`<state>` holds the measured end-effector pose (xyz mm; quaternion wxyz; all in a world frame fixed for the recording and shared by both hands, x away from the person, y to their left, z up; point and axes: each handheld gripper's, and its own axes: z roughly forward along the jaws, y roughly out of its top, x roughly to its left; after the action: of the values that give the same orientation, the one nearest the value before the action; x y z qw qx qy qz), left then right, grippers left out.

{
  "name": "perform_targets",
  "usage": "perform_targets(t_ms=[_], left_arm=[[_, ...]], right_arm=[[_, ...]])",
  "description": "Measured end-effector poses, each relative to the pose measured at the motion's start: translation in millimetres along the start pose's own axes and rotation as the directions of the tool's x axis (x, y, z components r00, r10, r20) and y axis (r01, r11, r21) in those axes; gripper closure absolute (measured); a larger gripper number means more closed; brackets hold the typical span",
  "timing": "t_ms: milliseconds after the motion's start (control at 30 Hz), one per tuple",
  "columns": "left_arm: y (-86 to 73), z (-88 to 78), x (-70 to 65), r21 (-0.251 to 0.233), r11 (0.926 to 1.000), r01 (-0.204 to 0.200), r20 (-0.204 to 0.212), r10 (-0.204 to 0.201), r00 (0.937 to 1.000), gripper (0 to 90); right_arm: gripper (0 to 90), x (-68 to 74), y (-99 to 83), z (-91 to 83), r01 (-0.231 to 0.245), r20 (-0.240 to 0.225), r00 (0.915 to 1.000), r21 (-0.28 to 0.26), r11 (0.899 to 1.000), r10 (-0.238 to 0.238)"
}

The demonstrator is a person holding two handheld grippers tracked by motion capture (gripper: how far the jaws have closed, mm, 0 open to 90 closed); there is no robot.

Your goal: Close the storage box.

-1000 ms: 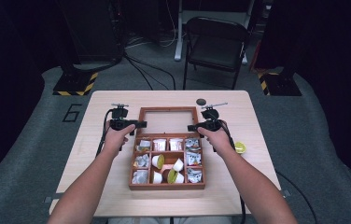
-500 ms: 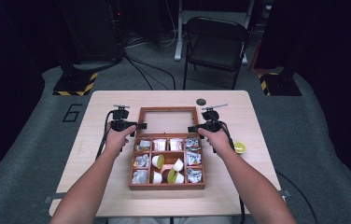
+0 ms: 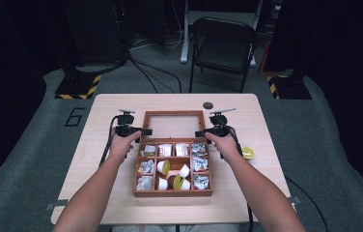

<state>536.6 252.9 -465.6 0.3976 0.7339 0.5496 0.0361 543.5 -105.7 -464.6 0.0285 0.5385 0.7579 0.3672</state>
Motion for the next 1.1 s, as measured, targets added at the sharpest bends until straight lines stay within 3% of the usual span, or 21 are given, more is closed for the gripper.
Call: perform_targets(t_ms=[300, 800, 900, 1100], left_arm=[[-1.0, 0.8, -0.2, 0.007, 1.0000, 0.002, -0.001, -0.002, 1.0000, 38.0], [-2.3, 4.5, -1.1, 0.011, 0.9997, 0.023, 0.004, -0.023, 0.9997, 37.3], [-2.4, 3.6, -0.1, 0.012, 0.9998, 0.017, -0.004, -0.017, 0.9998, 37.2], [-4.1, 2.4, 3.4, 0.023, 0.9990, 0.038, -0.012, -0.038, 0.9992, 36.5]], right_arm=[[35.1, -0.8, 0.3, 3.4, 0.008, 0.009, 0.9999, -0.002, 1.000, -0.008], [35.1, -2.4, 0.3, 4.6, -0.031, -0.001, 0.9995, 0.017, 0.999, 0.031], [35.0, -3.4, 0.2, 5.8, -0.017, -0.002, 0.9999, 0.015, 1.000, 0.017], [34.6, -4.3, 0.0, 7.1, -0.020, -0.004, 0.9998, 0.023, 1.000, 0.020]])
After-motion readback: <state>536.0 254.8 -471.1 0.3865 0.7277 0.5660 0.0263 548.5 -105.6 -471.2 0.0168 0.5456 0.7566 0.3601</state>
